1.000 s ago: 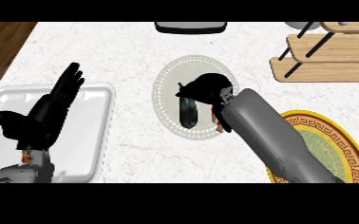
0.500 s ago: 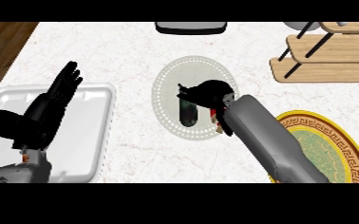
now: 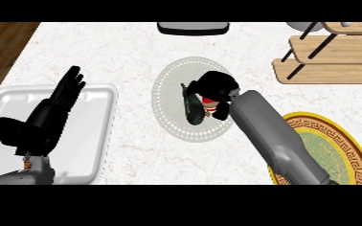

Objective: Pick the cupcake from the placemat and place it in the tiered shelf

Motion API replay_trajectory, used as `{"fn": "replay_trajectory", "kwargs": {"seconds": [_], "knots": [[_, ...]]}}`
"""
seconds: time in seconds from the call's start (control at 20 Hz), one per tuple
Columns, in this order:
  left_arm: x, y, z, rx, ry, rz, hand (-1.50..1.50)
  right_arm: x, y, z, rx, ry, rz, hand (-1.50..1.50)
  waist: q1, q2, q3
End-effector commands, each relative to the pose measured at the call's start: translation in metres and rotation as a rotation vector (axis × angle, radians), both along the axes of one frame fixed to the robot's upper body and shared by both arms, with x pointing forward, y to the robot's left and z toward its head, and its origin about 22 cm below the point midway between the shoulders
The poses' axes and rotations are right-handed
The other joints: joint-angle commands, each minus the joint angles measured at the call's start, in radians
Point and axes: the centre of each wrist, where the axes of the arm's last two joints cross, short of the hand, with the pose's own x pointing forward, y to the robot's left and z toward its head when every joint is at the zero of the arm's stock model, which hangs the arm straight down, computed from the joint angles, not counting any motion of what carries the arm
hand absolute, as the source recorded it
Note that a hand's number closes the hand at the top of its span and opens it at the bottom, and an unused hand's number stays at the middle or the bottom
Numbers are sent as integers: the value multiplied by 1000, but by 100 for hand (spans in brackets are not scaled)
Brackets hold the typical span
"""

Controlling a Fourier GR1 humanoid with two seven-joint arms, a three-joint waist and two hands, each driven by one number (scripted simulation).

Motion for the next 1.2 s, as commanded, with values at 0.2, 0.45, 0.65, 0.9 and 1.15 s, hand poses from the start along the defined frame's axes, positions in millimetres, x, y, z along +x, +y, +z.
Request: {"fn": "replay_trajectory", "kwargs": {"seconds": [0.2, 0.45, 0.65, 0.9, 1.15], "knots": [[-11, -13, 1, -5, 7, 5, 0, 10, 2, 11, 209, -104, 23, 150, 0, 8, 0], [-19, 24, -11, 5, 46, 113, 0, -17, -75, -39, 175, -143, -678, 150, -118, -27, -1], [-23, 26, -15, -1, 48, 143, 0, -35, -74, -38, 364, -208, -927, 150, -138, -36, -3], [-24, 34, -7, 7, 41, 136, 0, -51, -61, 18, 648, -400, -993, 150, -127, -38, -4], [-28, 25, -8, 9, 41, 103, 0, -83, -73, 91, 734, -597, -1040, 150, -98, -28, -3]]}}
